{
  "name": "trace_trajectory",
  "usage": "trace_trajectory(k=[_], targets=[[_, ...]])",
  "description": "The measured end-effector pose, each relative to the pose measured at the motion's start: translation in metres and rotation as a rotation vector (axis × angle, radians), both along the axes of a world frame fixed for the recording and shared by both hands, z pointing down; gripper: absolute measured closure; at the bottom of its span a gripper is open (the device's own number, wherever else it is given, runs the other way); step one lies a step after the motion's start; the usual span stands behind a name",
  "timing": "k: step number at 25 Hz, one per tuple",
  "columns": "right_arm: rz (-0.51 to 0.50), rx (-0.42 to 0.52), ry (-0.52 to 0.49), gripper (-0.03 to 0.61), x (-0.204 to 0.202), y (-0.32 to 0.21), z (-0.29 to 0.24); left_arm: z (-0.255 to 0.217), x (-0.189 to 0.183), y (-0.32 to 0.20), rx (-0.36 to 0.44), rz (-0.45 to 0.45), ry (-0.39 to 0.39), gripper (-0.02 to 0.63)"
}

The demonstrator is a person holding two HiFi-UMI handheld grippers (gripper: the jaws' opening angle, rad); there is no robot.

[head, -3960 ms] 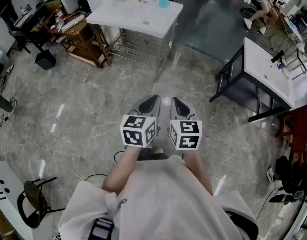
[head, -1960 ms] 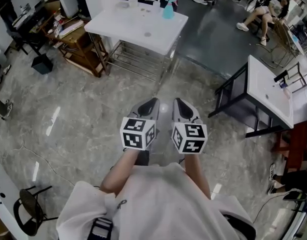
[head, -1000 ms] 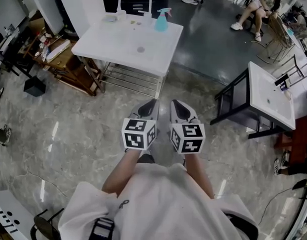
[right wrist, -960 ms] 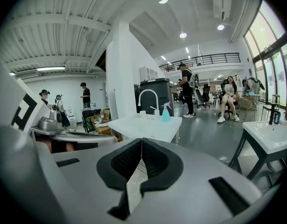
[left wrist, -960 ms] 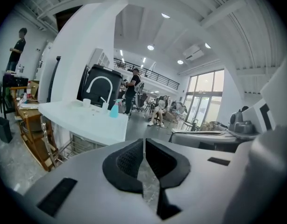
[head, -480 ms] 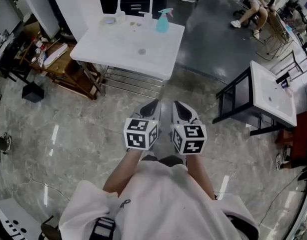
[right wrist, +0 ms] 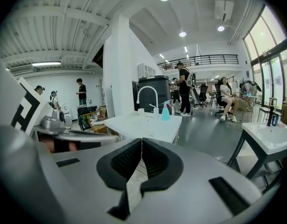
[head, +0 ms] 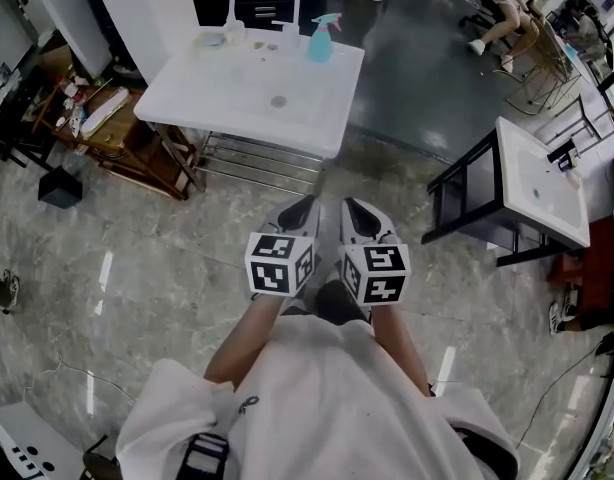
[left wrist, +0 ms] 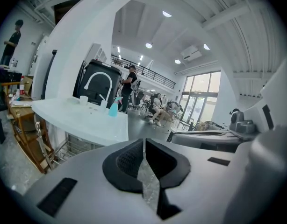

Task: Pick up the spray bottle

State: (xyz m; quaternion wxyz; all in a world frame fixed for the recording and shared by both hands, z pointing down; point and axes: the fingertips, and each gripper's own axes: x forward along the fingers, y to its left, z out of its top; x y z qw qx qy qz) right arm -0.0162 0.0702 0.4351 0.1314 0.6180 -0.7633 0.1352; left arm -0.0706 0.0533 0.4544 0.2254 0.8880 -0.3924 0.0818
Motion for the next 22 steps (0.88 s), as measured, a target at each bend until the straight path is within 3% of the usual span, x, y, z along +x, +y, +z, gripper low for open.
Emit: trace_trajectory(k=[13,22], targets=[[-0.009,0.027,-0.022,0.551,0.009,-0.031,0.005,0.007,-0.002,-0.027,0.004,-0.060,-0.007,0.578],[-0.056,0.006,-0.033,0.551,0.025,-0.076,0.016,0.015,0.017,-0.067,-0.002,-0.091,-0.018,0.578]])
